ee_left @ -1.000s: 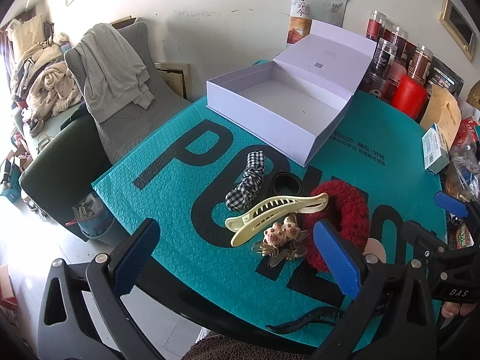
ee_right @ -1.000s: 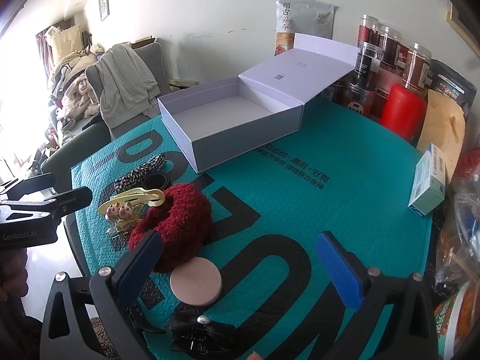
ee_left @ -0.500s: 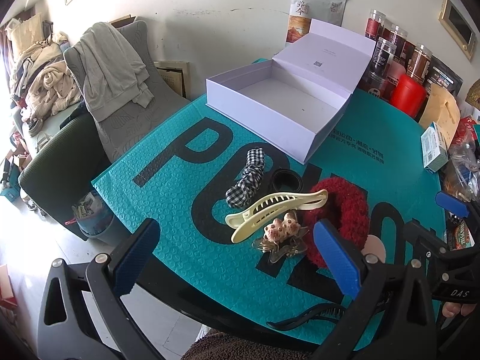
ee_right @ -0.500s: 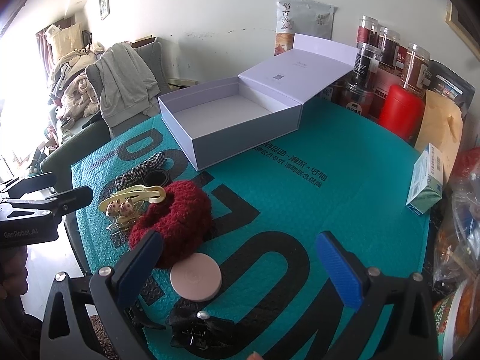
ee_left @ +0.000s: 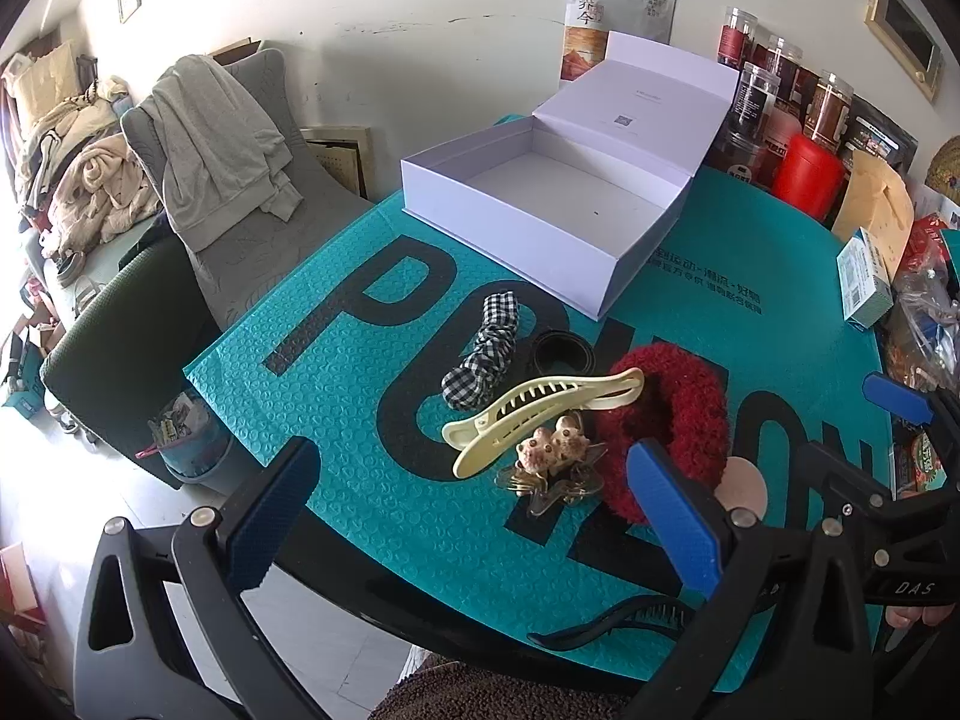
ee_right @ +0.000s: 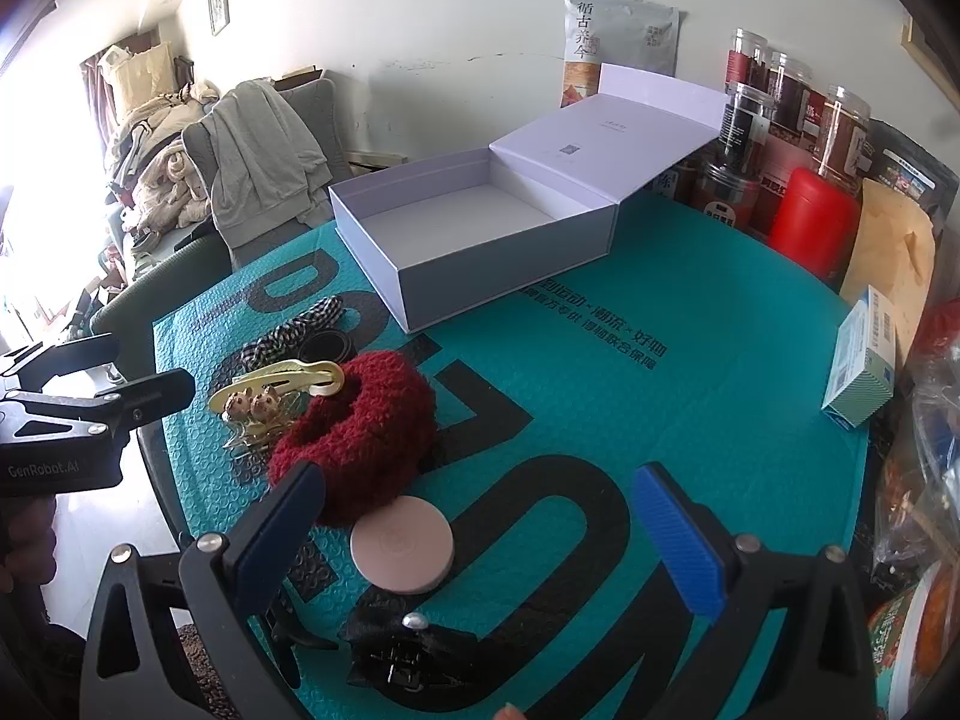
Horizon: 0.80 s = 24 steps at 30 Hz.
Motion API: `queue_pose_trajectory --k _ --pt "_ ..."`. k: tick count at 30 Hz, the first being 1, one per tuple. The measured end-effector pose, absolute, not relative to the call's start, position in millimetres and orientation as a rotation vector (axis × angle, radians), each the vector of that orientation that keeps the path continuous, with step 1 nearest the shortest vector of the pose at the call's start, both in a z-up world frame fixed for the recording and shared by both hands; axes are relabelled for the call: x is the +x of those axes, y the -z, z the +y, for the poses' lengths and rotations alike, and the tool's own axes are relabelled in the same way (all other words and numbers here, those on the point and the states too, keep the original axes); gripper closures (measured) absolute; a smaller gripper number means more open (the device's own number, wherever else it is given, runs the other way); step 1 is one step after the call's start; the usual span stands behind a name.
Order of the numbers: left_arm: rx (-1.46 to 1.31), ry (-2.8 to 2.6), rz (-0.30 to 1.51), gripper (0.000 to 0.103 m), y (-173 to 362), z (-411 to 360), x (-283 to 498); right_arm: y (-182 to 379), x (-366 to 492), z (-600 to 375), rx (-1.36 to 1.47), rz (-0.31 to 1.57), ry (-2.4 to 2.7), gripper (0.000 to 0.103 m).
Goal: Organize objects
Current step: 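Move both tools toward the black hair clips on the teal mat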
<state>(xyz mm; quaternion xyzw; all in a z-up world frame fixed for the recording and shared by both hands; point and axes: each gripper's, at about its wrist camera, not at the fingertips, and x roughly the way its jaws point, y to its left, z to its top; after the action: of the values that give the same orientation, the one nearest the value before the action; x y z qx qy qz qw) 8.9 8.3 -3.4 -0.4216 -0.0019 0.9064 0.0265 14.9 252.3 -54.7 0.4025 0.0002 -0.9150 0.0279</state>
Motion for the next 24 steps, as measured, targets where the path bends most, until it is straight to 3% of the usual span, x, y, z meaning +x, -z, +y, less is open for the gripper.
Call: queue_pose_trajectory --k 24 --pt "-1.319 -2.715 0.024 0.001 20.0 23.6 38.1 73.4 45.6 252.3 1.273 -0.02 2.797 0.0"
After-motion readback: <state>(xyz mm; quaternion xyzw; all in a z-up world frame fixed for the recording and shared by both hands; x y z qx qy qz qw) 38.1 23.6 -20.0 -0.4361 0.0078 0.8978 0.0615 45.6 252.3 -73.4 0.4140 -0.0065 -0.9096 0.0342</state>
